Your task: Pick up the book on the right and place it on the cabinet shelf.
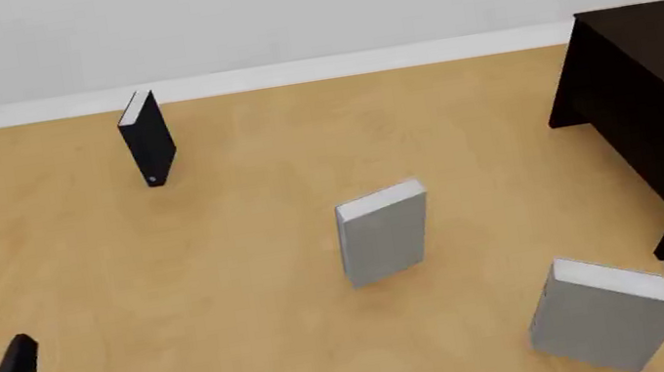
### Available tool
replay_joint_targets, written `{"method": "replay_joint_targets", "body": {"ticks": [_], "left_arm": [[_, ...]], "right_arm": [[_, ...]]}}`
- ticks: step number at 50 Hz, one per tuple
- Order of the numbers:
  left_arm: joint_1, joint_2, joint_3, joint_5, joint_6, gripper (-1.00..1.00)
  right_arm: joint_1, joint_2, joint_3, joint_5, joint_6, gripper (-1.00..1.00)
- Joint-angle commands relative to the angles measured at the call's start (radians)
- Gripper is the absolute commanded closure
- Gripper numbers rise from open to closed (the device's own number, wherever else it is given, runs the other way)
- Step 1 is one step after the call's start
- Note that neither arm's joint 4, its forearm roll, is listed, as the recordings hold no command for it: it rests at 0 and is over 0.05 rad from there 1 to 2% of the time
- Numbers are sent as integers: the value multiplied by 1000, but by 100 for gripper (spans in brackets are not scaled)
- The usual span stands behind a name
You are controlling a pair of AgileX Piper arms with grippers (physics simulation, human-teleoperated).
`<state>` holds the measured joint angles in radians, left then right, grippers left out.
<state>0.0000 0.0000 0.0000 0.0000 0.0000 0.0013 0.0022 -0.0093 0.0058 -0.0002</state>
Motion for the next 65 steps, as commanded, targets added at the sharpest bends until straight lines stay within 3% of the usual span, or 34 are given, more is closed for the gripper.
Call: {"method": "replay_joint_targets", "body": {"ticks": [1, 5, 8, 20, 23, 30, 36, 49, 65], "left_arm": [[0, 0, 0, 0, 0, -100], [0, 0, 0, 0, 0, -100], [0, 0, 0, 0, 0, -100], [0, 0, 0, 0, 0, -100], [0, 0, 0, 0, 0, -100], [0, 0, 0, 0, 0, -100], [0, 0, 0, 0, 0, -100], [0, 0, 0, 0, 0, -100], [0, 0, 0, 0, 0, -100]], "right_arm": [[10, 6, -72, 51, 2, -100], [50, 30, -129, 85, -44, -100], [63, 39, -198, 120, -42, -100], [138, 191, -473, 256, -216, -100], [135, 262, -560, 306, -243, -100], [154, 409, -791, 425, -247, -100], [196, 506, -960, 539, -329, -100], [300, 654, -1115, 717, -498, -100], [382, 830, -1322, 936, -599, -100]]}}
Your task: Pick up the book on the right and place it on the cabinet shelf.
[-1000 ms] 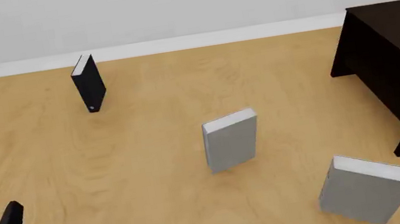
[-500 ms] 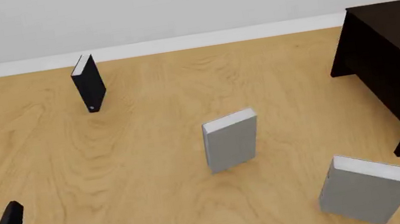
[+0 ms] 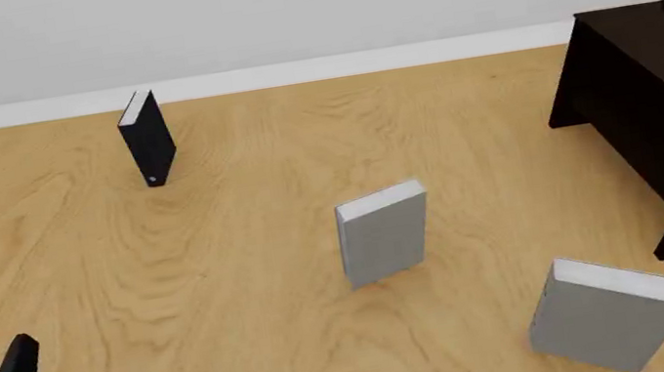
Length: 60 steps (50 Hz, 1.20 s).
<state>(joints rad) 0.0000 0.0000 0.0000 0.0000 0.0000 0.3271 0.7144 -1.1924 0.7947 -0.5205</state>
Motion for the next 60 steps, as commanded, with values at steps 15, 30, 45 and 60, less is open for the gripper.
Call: {"method": "replay_joint_targets", "body": {"ticks": [15, 30, 45, 60], "left_arm": [[0, 0, 0, 0, 0, -100], [0, 0, 0, 0, 0, -100], [0, 0, 0, 0, 0, -100], [0, 0, 0, 0, 0, -100]], "right_arm": [[87, 230, -263, 299, -187, -100], [149, 307, -342, 403, -227, -100], [208, 370, -327, 425, -267, -100], [272, 426, -261, 425, -267, -100]]}}
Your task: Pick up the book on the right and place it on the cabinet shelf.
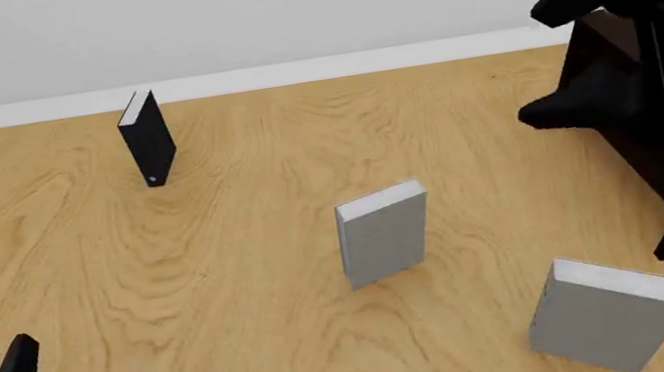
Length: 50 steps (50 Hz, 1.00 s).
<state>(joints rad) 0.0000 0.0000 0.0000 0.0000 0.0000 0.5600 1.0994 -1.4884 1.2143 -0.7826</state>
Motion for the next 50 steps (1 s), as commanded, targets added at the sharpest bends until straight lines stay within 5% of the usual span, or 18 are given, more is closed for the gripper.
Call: {"method": "replay_joint_targets", "body": {"ticks": [1, 33, 50], "left_arm": [[0, 0, 0, 0, 0, -100], [0, 0, 0, 0, 0, -100], [0, 0, 0, 0, 0, -100]], "right_arm": [[42, 44, 41, 6, -3, -100], [138, 148, 101, 6, 41, -100], [84, 156, 163, 6, 25, -100]]}}
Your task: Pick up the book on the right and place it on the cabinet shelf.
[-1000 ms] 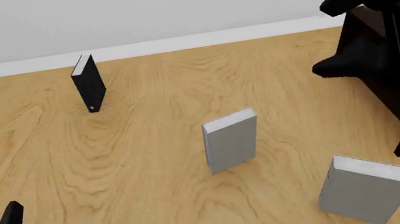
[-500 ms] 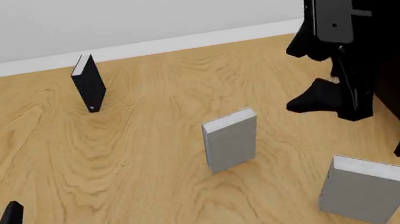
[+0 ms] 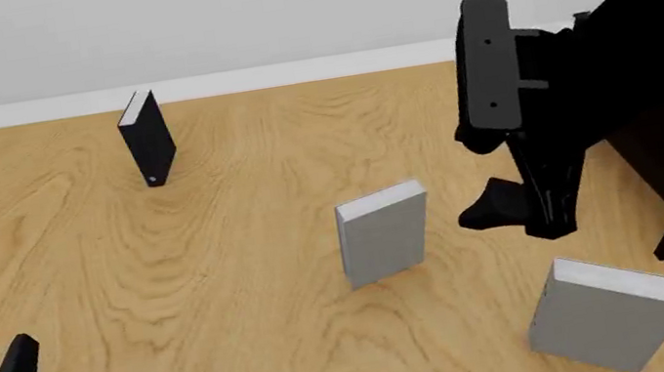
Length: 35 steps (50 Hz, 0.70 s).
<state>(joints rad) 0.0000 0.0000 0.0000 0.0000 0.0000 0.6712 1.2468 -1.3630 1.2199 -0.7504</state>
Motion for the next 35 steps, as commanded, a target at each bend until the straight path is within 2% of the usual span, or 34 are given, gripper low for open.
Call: {"method": "replay_joint_targets", "body": {"ticks": [1, 22, 29, 33, 35], "left_arm": [[0, 0, 0, 0, 0, -100], [0, 0, 0, 0, 0, -100], [0, 0, 0, 0, 0, -100], [0, 0, 0, 0, 0, -100], [0, 0, 0, 0, 0, -100]], "right_arm": [[-31, 9, 38, 0, -10, -100], [-22, -8, 105, 0, 55, -100], [-65, -13, 132, 0, 15, -100], [-55, -9, 131, -1, 34, -100], [-64, -10, 135, -1, 26, -100]]}}
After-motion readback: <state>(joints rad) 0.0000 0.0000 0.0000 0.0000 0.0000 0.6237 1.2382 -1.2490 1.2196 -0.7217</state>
